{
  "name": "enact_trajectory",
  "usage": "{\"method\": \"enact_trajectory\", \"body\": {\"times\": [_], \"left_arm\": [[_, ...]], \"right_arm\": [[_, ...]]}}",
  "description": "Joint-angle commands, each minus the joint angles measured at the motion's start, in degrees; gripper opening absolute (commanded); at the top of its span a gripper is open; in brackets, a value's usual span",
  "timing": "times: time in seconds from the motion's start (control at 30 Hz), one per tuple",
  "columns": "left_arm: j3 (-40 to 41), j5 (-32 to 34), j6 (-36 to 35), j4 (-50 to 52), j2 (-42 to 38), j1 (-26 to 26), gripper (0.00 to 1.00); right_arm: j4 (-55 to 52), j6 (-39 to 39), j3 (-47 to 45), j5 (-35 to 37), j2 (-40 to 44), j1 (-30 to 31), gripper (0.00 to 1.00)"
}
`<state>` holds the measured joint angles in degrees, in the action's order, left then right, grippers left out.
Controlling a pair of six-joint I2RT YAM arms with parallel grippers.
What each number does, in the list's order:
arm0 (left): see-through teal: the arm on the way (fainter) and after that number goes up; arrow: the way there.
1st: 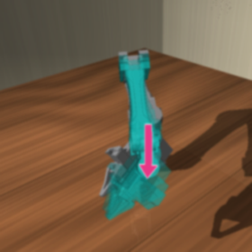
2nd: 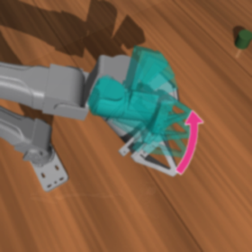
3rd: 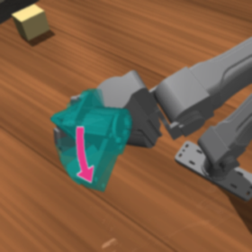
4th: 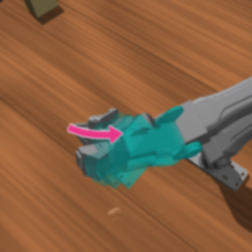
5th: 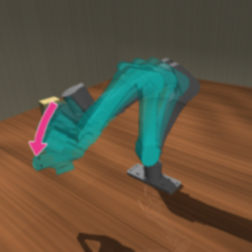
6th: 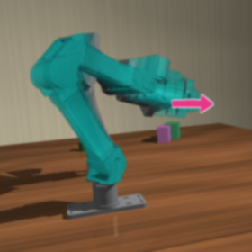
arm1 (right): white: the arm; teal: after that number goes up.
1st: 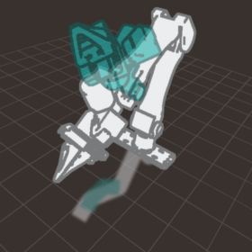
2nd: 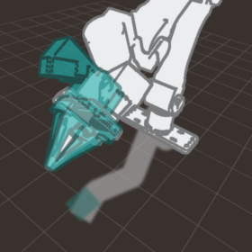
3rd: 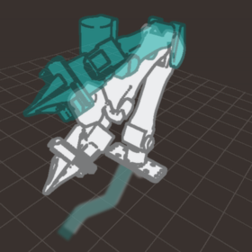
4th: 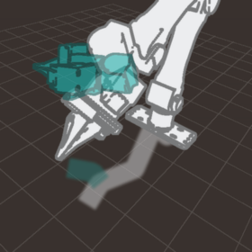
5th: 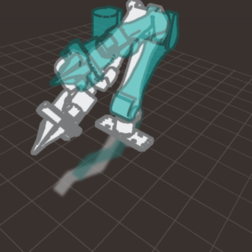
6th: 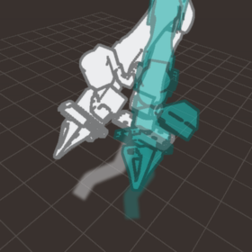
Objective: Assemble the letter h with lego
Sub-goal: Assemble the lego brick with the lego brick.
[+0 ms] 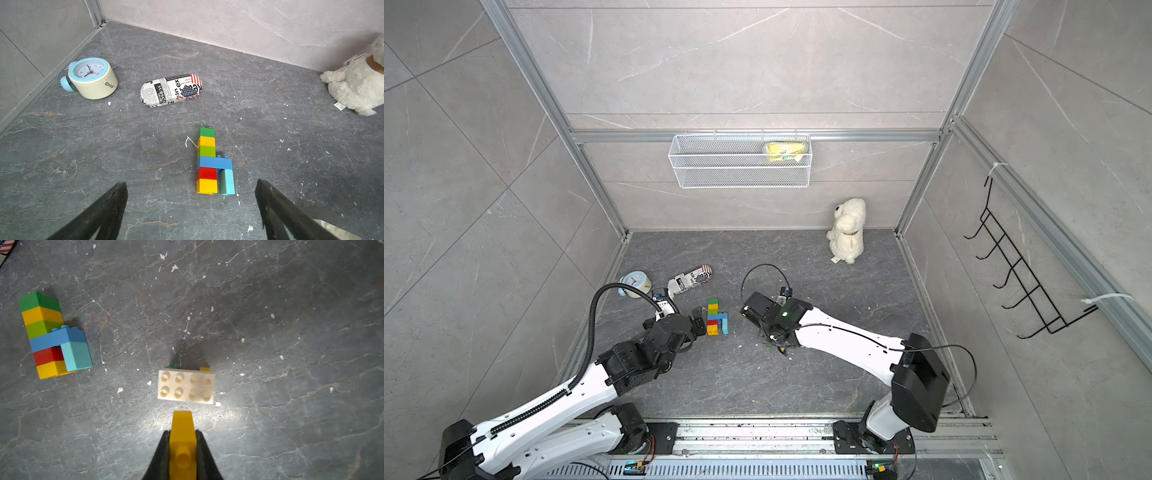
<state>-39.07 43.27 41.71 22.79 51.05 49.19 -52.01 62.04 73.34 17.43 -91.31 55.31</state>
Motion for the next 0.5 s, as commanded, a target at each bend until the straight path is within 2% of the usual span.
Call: {"method": "enact_trajectory", "body": {"times": [0.0,0.47], "left_arm": [[-0.8,2.0,0.8,0.6,-0.9,-0.1,0.99],[-0.7,1.8,1.0,1.0,-2.3,-0.2,0.99]], "right_arm": [[-5.5,4.1,4.2,3.1,-3.9,0.8,0.0],[-7.5,3.6,12.0,5.1,-14.5,1.0,0.0]]}}
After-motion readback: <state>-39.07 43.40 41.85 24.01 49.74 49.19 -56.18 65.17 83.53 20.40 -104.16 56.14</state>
